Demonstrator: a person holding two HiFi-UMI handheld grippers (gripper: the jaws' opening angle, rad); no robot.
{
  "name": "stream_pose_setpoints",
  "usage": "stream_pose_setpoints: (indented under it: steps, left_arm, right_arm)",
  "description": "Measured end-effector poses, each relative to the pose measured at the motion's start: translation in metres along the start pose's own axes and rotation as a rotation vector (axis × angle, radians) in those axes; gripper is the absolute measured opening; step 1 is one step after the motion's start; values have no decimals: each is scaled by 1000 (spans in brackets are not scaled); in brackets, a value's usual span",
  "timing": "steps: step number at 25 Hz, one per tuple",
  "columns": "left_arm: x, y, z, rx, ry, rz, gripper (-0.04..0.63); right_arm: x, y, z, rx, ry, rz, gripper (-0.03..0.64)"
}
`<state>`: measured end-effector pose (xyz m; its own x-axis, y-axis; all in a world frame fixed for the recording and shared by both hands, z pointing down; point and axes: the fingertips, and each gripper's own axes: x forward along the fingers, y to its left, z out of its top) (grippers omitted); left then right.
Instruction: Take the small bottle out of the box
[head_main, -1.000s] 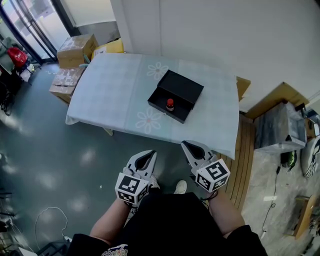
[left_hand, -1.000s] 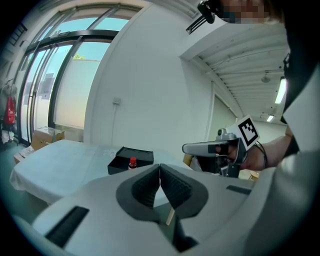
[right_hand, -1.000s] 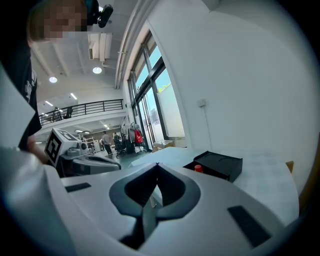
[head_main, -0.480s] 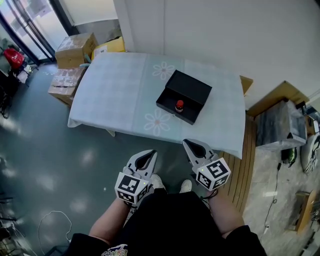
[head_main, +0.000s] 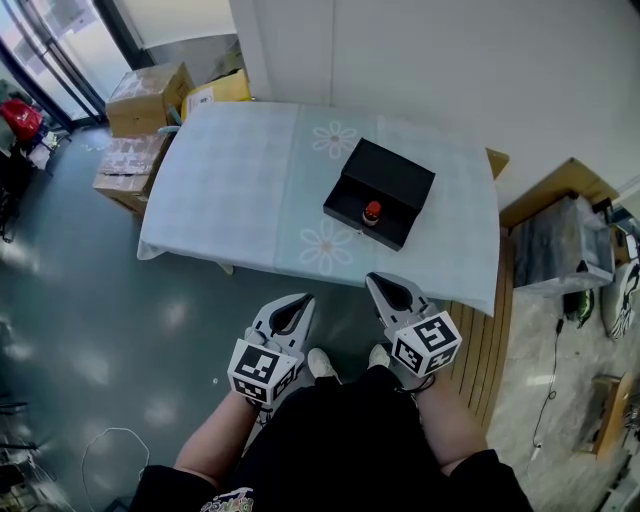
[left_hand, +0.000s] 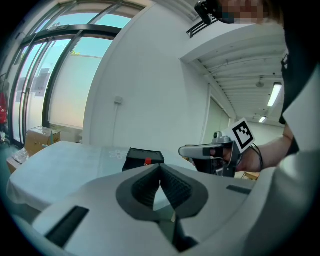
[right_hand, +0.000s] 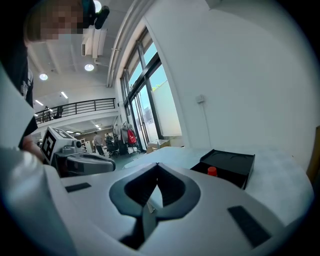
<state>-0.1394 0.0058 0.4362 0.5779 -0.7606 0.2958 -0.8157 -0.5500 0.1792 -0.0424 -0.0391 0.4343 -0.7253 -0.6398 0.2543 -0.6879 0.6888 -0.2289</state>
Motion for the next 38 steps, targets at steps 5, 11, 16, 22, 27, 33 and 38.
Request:
stream_pose_setpoints:
  steps: [5, 11, 16, 22, 27, 33, 38]
  left_arm:
    - [8, 7, 1, -1, -2, -1, 28]
    - [27, 14, 4, -9, 2, 20, 29]
    - [51, 18, 5, -21, 14, 33, 29]
    - [84, 14, 9, -22, 22, 26, 29]
    - [108, 14, 7, -45, 33, 25, 29]
    - [127, 12, 1, -75, 48, 38, 29]
    - [141, 13, -3, -90, 59, 44, 29]
  right_arm:
    - [11, -7, 2, -5, 4, 5, 23]
    - [31, -28, 4, -9, 22, 30, 23]
    - [47, -53, 2, -5, 52, 55, 23]
    - [64, -87, -1, 5, 92, 74, 23]
    - [76, -113, -3, -1, 118, 82, 23]
    - [87, -136, -7, -6, 142, 91, 23]
    - [99, -154, -14, -19, 166, 91, 23]
